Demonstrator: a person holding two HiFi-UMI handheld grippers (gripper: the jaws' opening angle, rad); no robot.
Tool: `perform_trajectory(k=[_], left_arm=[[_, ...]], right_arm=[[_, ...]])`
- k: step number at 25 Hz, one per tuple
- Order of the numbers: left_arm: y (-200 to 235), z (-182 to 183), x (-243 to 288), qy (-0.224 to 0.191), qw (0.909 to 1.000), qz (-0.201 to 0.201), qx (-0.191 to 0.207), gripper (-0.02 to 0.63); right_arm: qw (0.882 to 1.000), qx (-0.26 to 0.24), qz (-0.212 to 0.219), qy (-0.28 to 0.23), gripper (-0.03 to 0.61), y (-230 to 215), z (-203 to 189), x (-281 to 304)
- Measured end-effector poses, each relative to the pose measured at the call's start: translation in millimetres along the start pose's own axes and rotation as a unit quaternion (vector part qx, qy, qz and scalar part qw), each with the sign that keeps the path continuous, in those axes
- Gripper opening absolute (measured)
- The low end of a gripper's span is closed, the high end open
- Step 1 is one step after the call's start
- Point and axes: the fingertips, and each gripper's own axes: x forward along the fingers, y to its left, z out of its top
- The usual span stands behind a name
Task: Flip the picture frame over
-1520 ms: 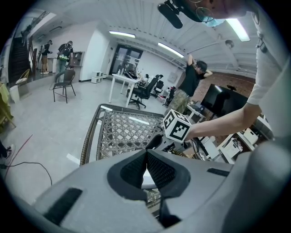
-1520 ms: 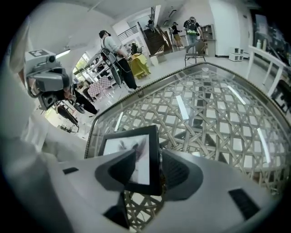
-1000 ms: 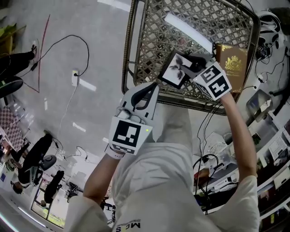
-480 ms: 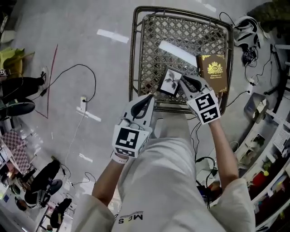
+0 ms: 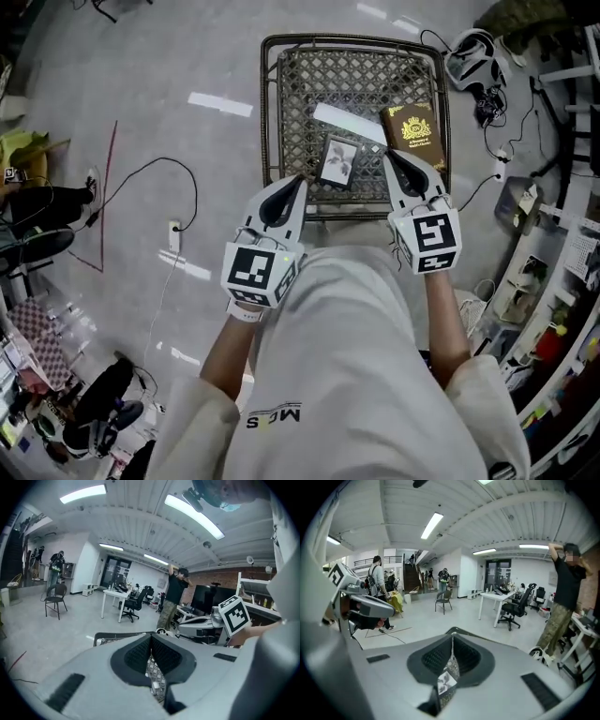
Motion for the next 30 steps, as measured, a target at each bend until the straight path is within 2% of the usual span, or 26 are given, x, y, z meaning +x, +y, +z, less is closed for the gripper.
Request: perform_trajectory(k=[6, 11, 18, 30], left_arm=[[-9, 29, -11, -0.026, 0.9996, -0.006, 0.014, 0.025], [-15, 42, -17, -0.038, 0.9987, -0.016, 0.03, 0.025], [-25, 41, -17, -0.038, 0.9982, -0.028, 0.036, 0.025], [-32, 40, -17, -0.043, 0.9981, -0.035, 0.028, 0.025]], right_arm=[[0.997, 0.022, -0.02, -0.069, 0.026, 1, 32, -51], [0.994, 0.04, -0.034, -0.098, 0.02, 4, 41, -73], [0.991, 0.071, -0.046, -0.101, 0.017, 10, 31, -82], [0.991, 0.064, -0.058, -0.101, 0.017, 13, 30, -87]])
